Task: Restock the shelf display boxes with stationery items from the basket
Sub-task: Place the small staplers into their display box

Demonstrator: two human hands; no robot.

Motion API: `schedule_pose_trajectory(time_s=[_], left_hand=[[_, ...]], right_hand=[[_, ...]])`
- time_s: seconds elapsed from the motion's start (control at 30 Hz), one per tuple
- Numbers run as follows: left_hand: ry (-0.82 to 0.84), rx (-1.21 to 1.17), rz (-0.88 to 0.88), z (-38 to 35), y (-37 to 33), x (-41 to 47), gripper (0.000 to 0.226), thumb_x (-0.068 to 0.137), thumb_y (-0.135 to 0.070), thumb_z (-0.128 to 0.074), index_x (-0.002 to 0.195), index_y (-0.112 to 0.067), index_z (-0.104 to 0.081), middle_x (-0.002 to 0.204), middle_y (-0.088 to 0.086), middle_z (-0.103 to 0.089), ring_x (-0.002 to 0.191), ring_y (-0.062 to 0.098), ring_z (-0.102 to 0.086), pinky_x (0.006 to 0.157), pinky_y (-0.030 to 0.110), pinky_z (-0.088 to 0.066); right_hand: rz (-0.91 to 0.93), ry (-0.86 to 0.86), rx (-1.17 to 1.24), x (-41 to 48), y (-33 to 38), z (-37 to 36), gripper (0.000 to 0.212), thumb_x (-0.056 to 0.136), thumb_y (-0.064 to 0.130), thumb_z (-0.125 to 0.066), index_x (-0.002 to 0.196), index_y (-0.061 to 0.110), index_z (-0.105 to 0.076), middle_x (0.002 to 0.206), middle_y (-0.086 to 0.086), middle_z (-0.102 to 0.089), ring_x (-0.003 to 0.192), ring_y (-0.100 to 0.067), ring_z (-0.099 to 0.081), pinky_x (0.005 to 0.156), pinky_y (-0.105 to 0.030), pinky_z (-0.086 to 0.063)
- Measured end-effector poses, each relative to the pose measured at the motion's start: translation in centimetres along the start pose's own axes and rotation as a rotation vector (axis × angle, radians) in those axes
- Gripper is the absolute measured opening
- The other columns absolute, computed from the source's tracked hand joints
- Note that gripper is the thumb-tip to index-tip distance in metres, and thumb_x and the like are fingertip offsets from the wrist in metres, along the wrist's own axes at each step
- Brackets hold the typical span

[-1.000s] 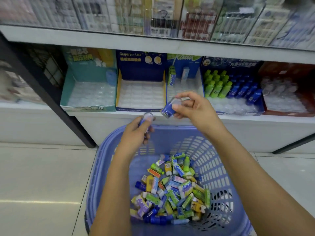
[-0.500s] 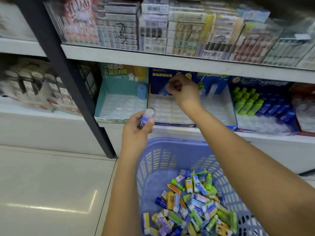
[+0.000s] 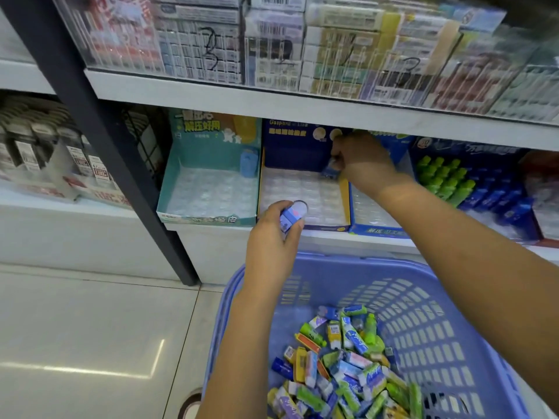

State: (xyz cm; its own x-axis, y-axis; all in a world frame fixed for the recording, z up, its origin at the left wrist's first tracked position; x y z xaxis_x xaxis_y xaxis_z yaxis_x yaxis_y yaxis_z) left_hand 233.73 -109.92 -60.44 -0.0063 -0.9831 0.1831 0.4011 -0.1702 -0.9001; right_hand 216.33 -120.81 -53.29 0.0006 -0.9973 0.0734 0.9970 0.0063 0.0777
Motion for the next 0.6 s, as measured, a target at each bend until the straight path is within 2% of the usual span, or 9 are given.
schedule_pose_trajectory(time_s=[0.07,0.17,0.27,0.37,0.43,0.5,0.53,0.57,0.6], left_hand=[[-0.002,-0.017,0.007,0.1,0.0,0.1,0.028,0.091,-0.025,-0.060,0.118,-0.019,-0.057,0.100,-0.004,-0.064,0.081,0.009,-0.058,0.064,0.005,-0.041],[-0.008,-0.019,0.008,0.0,-0.1,0.1,0.027,0.091,-0.026,-0.060,0.118,-0.021,-0.057,0.099,-0.006,-0.063,0.081,0.007,-0.058,0.064,0.004,-0.042],[-0.013,-0.005,0.017,-0.1,0.1,0.2,0.028,0.091,-0.027,-0.060,0.119,-0.022,-0.057,0.099,-0.006,-0.063,0.078,0.005,-0.057,0.063,0.003,-0.042],[-0.018,-0.007,0.020,0.0,0.1,0.1,0.028,0.091,-0.029,-0.061,0.118,-0.023,-0.057,0.093,-0.010,-0.061,0.074,0.000,-0.057,0.063,0.003,-0.042],[-0.027,-0.017,0.016,0.2,0.0,0.0,0.029,0.091,-0.030,-0.061,0.118,-0.023,-0.057,0.091,-0.013,-0.061,0.076,-0.003,-0.057,0.064,0.004,-0.043],[-0.043,-0.048,0.024,0.3,-0.1,0.0,0.031,0.090,-0.030,-0.061,0.120,-0.024,-0.057,0.095,-0.013,-0.062,0.081,-0.005,-0.058,0.066,0.004,-0.044],[-0.054,-0.070,0.025,0.3,-0.2,0.0,0.031,0.090,-0.029,-0.062,0.120,-0.025,-0.057,0.096,-0.012,-0.063,0.081,-0.005,-0.059,0.066,0.004,-0.044],[-0.064,-0.091,0.019,0.3,-0.4,0.1,0.030,0.089,-0.028,-0.063,0.119,-0.026,-0.058,0.096,-0.013,-0.063,0.080,-0.006,-0.058,0.065,0.003,-0.042],[-0.074,-0.108,0.006,0.2,-0.7,0.1,0.029,0.089,-0.026,-0.064,0.117,-0.027,-0.059,0.095,-0.014,-0.063,0.078,-0.006,-0.058,0.065,0.002,-0.041]], right_hand=[[-0.080,0.079,0.085,0.3,-0.1,0.2,0.007,0.083,-0.002,-0.049,0.083,0.003,-0.045,0.079,-0.011,-0.047,0.082,-0.024,-0.050,0.062,-0.024,-0.032],[-0.196,0.115,0.298,0.3,-0.4,0.4,0.009,0.082,0.003,-0.048,0.075,0.008,-0.045,0.089,-0.019,-0.058,0.083,-0.028,-0.056,0.068,-0.028,-0.033],[-0.279,0.106,0.482,0.3,-0.7,0.2,0.018,0.083,0.007,-0.046,0.066,0.012,-0.040,0.084,-0.017,-0.058,0.079,-0.024,-0.052,0.061,-0.028,-0.032],[-0.282,0.118,0.503,0.5,-0.3,-0.2,0.015,0.086,0.004,-0.046,0.073,0.010,-0.044,0.099,-0.023,-0.064,0.090,-0.026,-0.059,0.064,-0.028,-0.034],[-0.250,0.128,0.464,0.7,0.1,-0.2,0.023,0.089,0.001,-0.043,0.068,0.011,-0.041,0.111,-0.025,-0.064,0.100,-0.030,-0.062,0.068,-0.028,-0.035],[-0.203,0.110,0.372,0.8,0.4,0.1,0.021,0.090,0.001,-0.041,0.072,0.012,-0.043,0.101,-0.024,-0.064,0.091,-0.024,-0.059,0.069,-0.028,-0.036],[-0.179,0.124,0.308,0.6,0.6,0.2,0.014,0.091,0.003,-0.042,0.078,0.008,-0.047,0.094,-0.021,-0.062,0.089,-0.022,-0.056,0.068,-0.028,-0.037],[-0.134,0.134,0.244,0.3,0.8,0.3,0.010,0.092,0.007,-0.046,0.089,0.004,-0.054,0.097,-0.017,-0.061,0.093,-0.023,-0.055,0.070,-0.029,-0.041],[-0.074,0.127,0.205,-0.3,1.3,0.6,0.017,0.094,0.014,-0.050,0.104,0.003,-0.060,0.106,-0.015,-0.060,0.102,-0.025,-0.056,0.079,-0.030,-0.044]])
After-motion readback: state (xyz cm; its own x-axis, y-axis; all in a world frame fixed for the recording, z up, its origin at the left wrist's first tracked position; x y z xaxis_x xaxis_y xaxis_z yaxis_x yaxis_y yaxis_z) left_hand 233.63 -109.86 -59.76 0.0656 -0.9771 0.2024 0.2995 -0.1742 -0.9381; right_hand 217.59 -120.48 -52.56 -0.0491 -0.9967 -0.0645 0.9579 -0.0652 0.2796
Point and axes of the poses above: each hand's wrist, its own x-axis towards the middle knuckle, its own z-axis out of the back of the hand, y = z × x, the point moved 5 cm from there along x, towards the middle knuckle
